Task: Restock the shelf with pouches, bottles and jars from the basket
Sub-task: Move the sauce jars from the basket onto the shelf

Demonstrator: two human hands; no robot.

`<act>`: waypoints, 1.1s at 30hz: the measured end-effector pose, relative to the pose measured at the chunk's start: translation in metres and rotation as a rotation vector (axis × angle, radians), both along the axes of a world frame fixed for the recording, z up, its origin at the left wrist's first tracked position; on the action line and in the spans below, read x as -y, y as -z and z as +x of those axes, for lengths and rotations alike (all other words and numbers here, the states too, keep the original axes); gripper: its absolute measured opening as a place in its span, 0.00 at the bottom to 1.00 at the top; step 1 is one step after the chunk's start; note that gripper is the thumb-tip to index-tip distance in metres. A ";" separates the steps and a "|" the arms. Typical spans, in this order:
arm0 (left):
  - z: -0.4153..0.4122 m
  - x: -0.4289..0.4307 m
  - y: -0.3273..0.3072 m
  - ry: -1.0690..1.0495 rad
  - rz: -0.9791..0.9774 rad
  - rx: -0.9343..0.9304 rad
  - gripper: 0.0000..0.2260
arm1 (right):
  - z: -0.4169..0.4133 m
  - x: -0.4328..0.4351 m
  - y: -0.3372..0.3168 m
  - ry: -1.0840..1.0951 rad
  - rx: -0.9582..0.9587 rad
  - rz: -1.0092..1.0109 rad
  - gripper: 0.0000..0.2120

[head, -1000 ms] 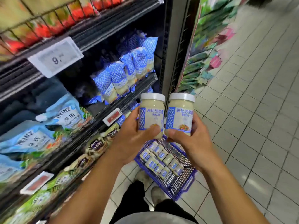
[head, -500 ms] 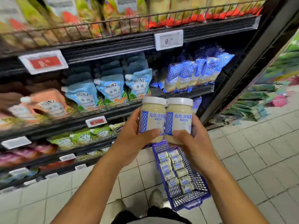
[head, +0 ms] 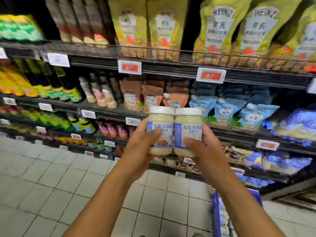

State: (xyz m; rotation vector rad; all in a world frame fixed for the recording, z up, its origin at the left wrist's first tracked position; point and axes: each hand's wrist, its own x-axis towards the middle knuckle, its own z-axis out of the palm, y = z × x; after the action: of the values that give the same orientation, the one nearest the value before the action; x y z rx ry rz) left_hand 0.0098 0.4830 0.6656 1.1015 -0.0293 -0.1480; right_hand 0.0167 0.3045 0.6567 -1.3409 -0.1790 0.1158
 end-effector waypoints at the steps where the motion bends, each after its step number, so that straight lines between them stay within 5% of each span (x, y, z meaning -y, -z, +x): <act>1: -0.004 -0.018 -0.006 -0.024 0.004 0.026 0.21 | 0.001 -0.018 -0.004 -0.030 0.010 0.012 0.22; 8: -0.022 -0.120 -0.043 -0.227 0.043 0.131 0.18 | 0.010 -0.125 -0.037 -0.204 0.076 0.045 0.31; 17: -0.011 -0.191 -0.070 -0.353 0.078 0.215 0.15 | 0.034 -0.208 -0.080 -0.277 0.129 0.029 0.13; 33: 0.121 -0.249 -0.169 -0.446 0.123 0.485 0.14 | 0.170 -0.267 -0.185 -0.321 0.412 0.015 0.16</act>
State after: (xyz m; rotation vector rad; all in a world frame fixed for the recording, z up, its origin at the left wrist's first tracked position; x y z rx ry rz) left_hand 0.1306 0.7316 0.8347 1.2188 -0.2082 0.5250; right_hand 0.1865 0.5714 0.8414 -1.3012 -0.7422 0.1061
